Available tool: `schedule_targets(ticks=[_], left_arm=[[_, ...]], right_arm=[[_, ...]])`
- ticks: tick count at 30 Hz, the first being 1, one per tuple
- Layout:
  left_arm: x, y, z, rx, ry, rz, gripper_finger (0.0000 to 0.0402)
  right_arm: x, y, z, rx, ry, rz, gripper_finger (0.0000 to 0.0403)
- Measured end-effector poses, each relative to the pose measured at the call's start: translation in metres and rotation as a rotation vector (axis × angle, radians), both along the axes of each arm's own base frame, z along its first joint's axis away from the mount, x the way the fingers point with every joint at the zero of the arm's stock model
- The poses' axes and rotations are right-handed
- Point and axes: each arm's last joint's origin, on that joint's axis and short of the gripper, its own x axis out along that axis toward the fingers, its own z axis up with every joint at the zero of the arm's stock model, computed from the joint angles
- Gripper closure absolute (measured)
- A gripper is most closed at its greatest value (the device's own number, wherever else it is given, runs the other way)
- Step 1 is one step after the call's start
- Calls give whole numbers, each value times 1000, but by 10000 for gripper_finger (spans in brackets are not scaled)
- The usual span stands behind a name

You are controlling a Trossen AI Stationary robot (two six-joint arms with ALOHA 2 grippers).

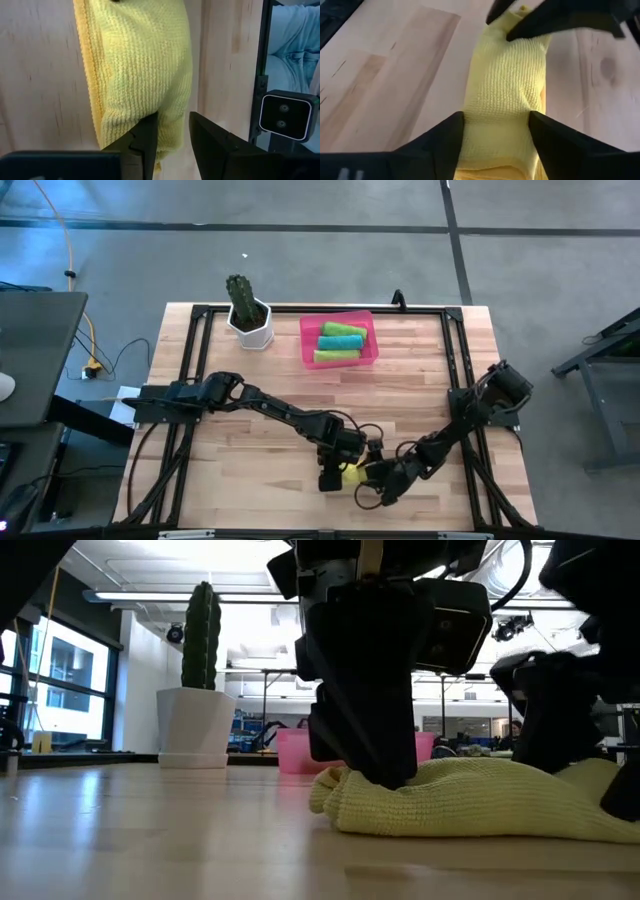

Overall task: Roll microfiber towels into tight, uniform cylinder then place into a basket
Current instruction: Roll the yellow microfiber cloth

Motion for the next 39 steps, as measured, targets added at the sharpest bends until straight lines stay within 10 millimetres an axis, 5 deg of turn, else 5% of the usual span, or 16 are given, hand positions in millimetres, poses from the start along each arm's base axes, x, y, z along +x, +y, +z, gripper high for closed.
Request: schedule_targets(ticks=[13,21,29,39], left_arm=[[0,-1,2,-53,3,-20,300],[-2,-4,4,-186,33,-60,300],[0,14,8,-352,58,-73,300],[-2,13,33,-337,-64,-141,300]], right_arm=[[0,-6,-3,254,134,-197,174],[-1,-4,-3,374,202,-244,264],[-2,-3,-4,427,243,-263,385],[-4,-2,-5,497,303,-306,379]])
